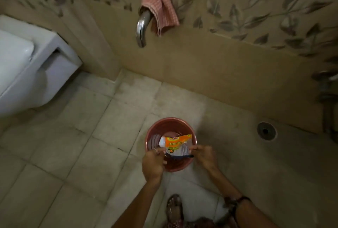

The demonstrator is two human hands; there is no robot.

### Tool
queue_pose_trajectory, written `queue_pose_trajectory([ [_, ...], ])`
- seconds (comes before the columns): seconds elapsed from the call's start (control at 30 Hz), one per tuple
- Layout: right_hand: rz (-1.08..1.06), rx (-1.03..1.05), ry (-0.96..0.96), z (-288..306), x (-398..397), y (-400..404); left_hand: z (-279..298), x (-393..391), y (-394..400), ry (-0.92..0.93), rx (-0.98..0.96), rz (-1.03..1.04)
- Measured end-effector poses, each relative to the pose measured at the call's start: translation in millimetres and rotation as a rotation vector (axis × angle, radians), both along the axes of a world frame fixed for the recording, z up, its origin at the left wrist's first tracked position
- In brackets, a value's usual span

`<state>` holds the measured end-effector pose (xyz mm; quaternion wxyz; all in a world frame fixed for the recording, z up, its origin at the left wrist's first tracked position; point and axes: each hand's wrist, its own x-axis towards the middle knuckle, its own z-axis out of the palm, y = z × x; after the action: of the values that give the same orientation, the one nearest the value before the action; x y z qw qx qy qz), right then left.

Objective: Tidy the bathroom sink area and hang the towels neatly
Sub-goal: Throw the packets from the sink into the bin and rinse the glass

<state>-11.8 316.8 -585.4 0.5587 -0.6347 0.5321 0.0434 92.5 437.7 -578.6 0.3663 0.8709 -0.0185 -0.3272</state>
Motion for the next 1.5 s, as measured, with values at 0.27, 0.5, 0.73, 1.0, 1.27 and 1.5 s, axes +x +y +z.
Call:
queue_pose_trajectory([
  [0.27, 0.049, 0.318, 0.013, -78.6, 13.3, 2.8, -76.2, 19.7, -0.6, 0.188, 0.182, -0.33],
  [0.5, -0.179, 0.159, -0.118, -38.6, 15.1, -6.3, -31.7, -2.6, -37.4, 0.291, 0.02, -0.38],
  [0.73, -0.394, -0.119, -0.57, 102.4, 14.0, -54.1, 111.0, -34.2, -124.8, -0.076, -0.555, -0.135],
  [1.0, -0.67, -0.311, -0.948, 313.6, -59.3, -122.1, 302.5, -113.7, -230.7, -0.182, -1.011, -0.291],
  [1.27, -0.815, -0.663, -0.683, 404.8, -250.5, -201.8, 400.5, -252.4, -312.4, -0.095, -1.191, -0.677],
  [1.5, -1.149, -0.587, -0.53, 373.3, -385.7, -288.4, 388.3, -390.7, -403.5, -0.123, -1.025, -1.063],
])
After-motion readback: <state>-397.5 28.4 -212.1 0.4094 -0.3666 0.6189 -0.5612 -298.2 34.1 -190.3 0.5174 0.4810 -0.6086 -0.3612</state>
